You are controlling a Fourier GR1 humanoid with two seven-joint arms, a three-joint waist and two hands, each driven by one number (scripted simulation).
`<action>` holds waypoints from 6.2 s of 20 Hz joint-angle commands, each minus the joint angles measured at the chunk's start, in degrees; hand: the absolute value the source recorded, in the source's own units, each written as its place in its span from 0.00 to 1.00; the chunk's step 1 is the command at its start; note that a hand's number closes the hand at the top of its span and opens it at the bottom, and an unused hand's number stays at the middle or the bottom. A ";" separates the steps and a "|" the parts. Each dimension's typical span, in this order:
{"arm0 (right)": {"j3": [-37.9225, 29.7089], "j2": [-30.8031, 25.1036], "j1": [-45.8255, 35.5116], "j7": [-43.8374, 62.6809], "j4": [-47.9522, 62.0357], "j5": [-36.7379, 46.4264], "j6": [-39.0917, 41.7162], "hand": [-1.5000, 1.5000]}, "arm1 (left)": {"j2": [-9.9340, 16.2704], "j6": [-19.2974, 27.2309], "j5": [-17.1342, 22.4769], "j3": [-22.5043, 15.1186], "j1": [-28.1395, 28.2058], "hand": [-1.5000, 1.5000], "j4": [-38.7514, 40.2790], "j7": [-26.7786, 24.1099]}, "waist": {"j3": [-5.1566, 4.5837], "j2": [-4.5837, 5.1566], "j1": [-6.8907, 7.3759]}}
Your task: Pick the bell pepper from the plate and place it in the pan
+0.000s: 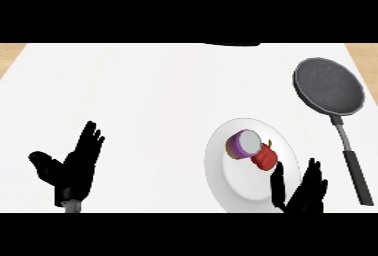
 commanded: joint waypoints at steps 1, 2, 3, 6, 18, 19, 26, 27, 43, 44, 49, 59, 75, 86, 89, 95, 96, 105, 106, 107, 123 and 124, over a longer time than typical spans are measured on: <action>-3.19 -1.83 0.02 9.84 4.39 4.79 12.35 0.00 | -0.63 0.25 0.43 -0.26 0.20 0.50 0.81 1.08 | 1.53 1.39 -0.37; -2.25 -0.76 -0.58 11.90 4.13 5.23 15.47 0.00 | 0.08 -0.22 -0.15 -0.36 0.32 0.50 1.13 0.57 | 1.57 1.48 0.13; -1.48 -0.62 -0.62 13.71 2.98 5.92 18.57 0.00 | -1.62 0.06 0.09 -1.31 0.42 0.50 1.78 0.60 | 1.55 1.42 -0.42; -0.45 0.51 -2.52 20.87 0.28 9.74 27.09 0.00 | -1.15 0.37 -0.58 -1.44 0.95 0.50 1.52 0.63 | 1.80 0.70 -0.14; 7.50 2.69 -21.91 49.27 -9.99 18.66 53.93 0.00 | -1.62 -0.06 -0.19 -0.30 1.58 0.50 1.57 1.85 | 2.63 -0.37 -1.90; 3.45 2.70 -21.87 45.82 -10.36 18.63 55.87 0.00 | -2.97 -0.30 -0.73 0.09 1.06 0.50 4.85 -0.94 | 2.61 -0.30 -2.44; 3.57 2.70 -21.52 46.39 -6.94 18.63 54.49 0.00 | -1.79 -2.54 0.77 3.09 -1.29 0.50 6.95 0.16 | 2.63 -0.24 -2.81; 0.09 2.70 -21.49 42.32 -1.80 17.80 51.00 0.00 | -2.71 -0.75 -0.54 1.08 -1.02 0.50 4.44 1.76 | 2.69 -0.14 -2.51; 6.49 2.69 -30.50 14.07 2.54 9.66 59.12 1.00 | -3.47 -3.37 -1.72 2.51 -0.49 0.50 4.69 1.27 | 2.75 0.31 -0.87; 8.81 2.68 -31.44 10.44 2.62 8.03 61.57 1.00 | -5.21 -2.69 -2.52 1.47 -0.78 0.50 5.44 -0.23 | 2.72 0.56 -0.41; 8.83 2.67 -35.81 0.54 8.89 3.03 64.02 1.00 | -4.05 -3.58 -1.91 3.40 -0.41 0.50 6.75 0.08 | 2.69 0.09 -1.48; 5.83 -3.19 -43.08 1.21 -3.06 14.54 53.91 1.00 | -5.48 -1.49 -3.25 2.99 1.31 0.50 3.02 1.77 | 2.68 -0.64 -3.10; -12.68 -5.93 -48.57 0.50 -3.80 9.13 51.12 1.00 | -7.15 -2.03 -5.85 3.28 2.28 0.50 2.19 1.94 | 2.70 -0.22 -2.13; -25.01 -17.06 -56.18 -18.79 27.72 6.27 33.05 1.00 | -7.34 -5.08 -5.27 5.04 -0.33 0.50 5.33 0.25 | 2.73 0.34 -1.12; -27.48 -20.53 -59.07 -22.23 37.39 6.83 29.22 1.00 | -7.10 -4.37 -6.58 3.24 1.93 0.50 2.75 1.64 | 2.82 0.85 0.49; -33.95 -23.51 -62.83 -33.48 50.54 0.40 24.09 1.00 | -6.69 -6.64 -5.34 5.23 -2.84 0.50 6.28 1.06 | 2.88 1.45 1.04; -34.54 -24.60 -62.05 -34.08 52.06 0.45 23.65 1.00 | -7.84 -6.04 -6.17 4.11 -0.26 0.50 5.88 -0.78 | 2.91 1.66 1.62; -35.11 -30.03 -64.17 -34.09 63.12 2.34 29.56 0.00 | -7.84 -5.03 -6.78 2.40 -3.24 0.50 2.72 4.50 | 3.14 2.44 3.39; -35.28 -28.88 -62.38 -36.17 63.13 2.21 26.66 0.00 | -7.11 -6.10 -6.79 2.96 -1.29 0.50 3.67 2.31 | 3.14 2.54 3.60; -36.00 -29.98 -64.64 -36.27 63.02 1.52 27.76 0.00 | -8.02 -6.05 -7.17 2.36 -1.80 0.50 4.25 1.31 | 3.13 2.69 3.81; -61.31 -33.13 -62.73 -61.22 64.69 -27.92 48.86 0.00 | -7.40 -5.98 -5.73 4.69 -0.16 0.50 4.08 2.26 | 3.20 1.66 0.55; -62.61 -34.43 -62.20 -62.25 65.11 -29.60 53.12 0.00 | -7.51 -5.26 -6.21 4.57 -0.56 0.50 3.53 2.50 | 3.20 1.39 -0.08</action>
